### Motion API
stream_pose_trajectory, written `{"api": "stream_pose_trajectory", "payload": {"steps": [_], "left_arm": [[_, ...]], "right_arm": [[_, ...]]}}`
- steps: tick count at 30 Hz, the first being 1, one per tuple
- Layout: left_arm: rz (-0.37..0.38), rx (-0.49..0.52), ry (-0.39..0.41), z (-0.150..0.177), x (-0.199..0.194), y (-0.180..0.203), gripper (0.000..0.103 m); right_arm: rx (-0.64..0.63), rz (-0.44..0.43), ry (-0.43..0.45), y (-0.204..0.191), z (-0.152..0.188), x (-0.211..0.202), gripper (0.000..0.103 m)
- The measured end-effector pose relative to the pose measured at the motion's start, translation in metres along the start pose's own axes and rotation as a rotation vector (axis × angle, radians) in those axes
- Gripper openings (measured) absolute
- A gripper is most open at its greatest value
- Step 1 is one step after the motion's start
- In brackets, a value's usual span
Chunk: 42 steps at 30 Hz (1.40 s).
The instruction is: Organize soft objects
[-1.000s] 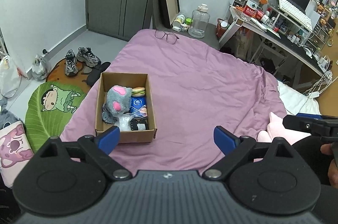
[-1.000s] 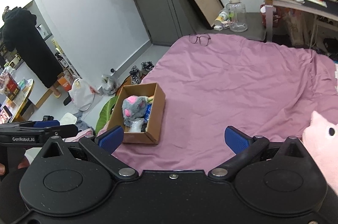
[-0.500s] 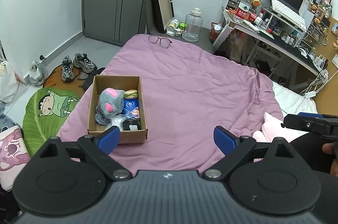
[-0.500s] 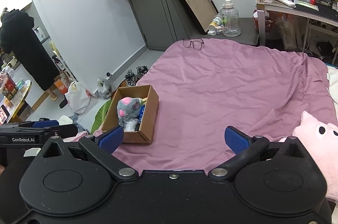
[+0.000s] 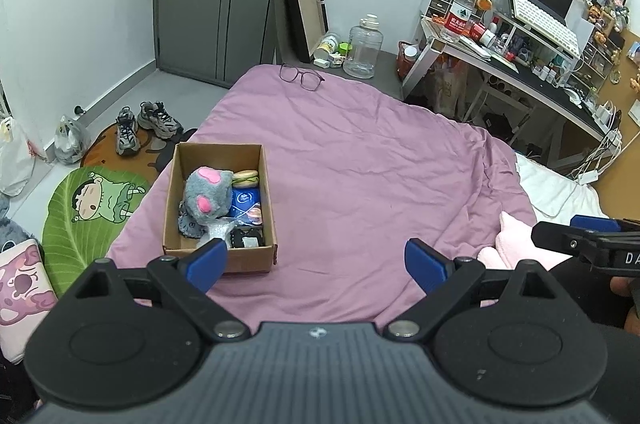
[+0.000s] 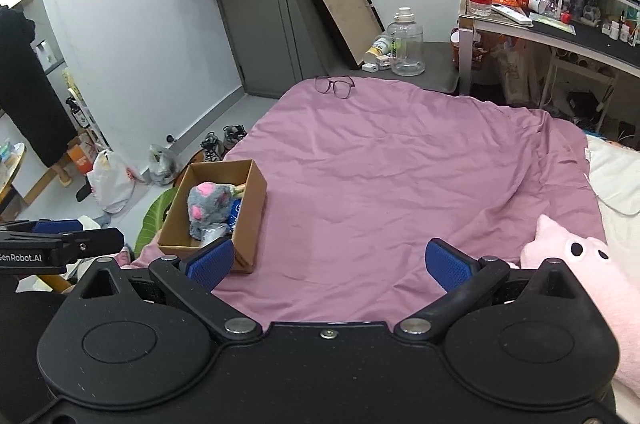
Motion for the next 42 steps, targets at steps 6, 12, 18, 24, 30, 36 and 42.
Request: {"api": "stream_pose_trajectory", "payload": {"steps": [6,12,18,24,30,36,42], "left_arm": [[-0.003,0.000,-0.002,0.0000,0.0002,0.0011,0.095],[-0.003,0.001,-0.003,0.0003,0.0015,0.0024,0.095],[-0.005,0.003,-0.004,0.0000,0.0012,0.0022,0.095],[-0.008,0.008,-0.003,0.0008,0.0015,0.0011,0.095],[-0.004,0.013,-0.002,0.0005,0.0022,0.0001,0.095],[-0.004,0.014,-0.003,0.0003,0.0023,0.0004,0.095],[-0.006,0.012,-0.001,0.0011,0.0011,-0.0003,0.095]], "right_arm": [[-0.009,-0.002,-0.008,-0.0035,0.0019,0.0021,0.103],[-0.013,0.006,-0.008,-0.0035,0.0030,0.0008,0.103],[-0.016,0.004,-0.010,-0.0036,0.0022,0.0017,0.103],[-0.016,0.002,-0.008,-0.0036,0.0026,0.0016,0.103],[-0.020,0.003,-0.005,-0.0034,0.0010,0.0008,0.103],[-0.018,-0.001,0.000,-0.0035,0.0020,-0.0008,0.103],[-0.020,0.002,0.005,-0.0041,0.0027,-0.0013,0.103]]}}
Point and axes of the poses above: each gripper's, at about its wrist camera, not at the fingertips, and x roughly the way its jaws point, y to its right, z to its underside, the point moved 1 cm from there along x, roughly the way its jaws point, and after that the axes turned 8 degrees about z, right-handed, at the moved point
